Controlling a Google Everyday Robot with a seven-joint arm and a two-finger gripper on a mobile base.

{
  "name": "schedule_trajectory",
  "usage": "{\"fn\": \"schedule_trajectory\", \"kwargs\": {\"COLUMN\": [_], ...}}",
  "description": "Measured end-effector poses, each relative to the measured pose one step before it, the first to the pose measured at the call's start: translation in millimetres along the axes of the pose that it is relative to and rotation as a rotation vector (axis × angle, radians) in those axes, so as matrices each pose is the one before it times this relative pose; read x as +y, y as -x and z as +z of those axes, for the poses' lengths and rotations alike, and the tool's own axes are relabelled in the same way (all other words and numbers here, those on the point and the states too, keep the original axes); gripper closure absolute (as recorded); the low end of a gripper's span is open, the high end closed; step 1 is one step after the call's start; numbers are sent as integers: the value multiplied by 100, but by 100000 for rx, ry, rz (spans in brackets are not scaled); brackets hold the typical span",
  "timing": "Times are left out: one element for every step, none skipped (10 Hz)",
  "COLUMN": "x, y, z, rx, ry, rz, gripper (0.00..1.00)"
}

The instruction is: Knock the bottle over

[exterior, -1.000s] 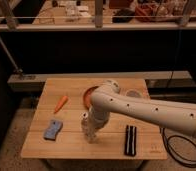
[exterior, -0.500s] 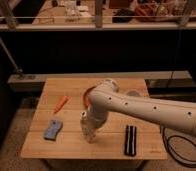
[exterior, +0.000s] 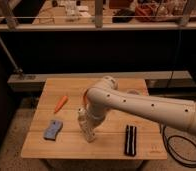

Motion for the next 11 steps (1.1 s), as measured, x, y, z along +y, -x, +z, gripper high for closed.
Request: {"fn": "schedule_trajectory", "kwargs": {"x": [-246,-358,-191,-129,-153,-45,99,-844,-1061,-1410,-478], "y": [-219,-94,76,-122,-70,-267,-578,-254,12,-16,-159], "z": [-58,-80,-57,-38,-91,-85,-182,-94,-31,-45,-66], "rx": [-108,-216,-94,15,-100,-223,304,34,1,-47,119], "ry": [55,150,132,238,79,-129,184,-346,-389,-134,27], "rz": [852,626,148,932,590,870,625,211,32,1058,1053], "gripper": [99,99,99,99,99,99,99,99,99,99,99]}}
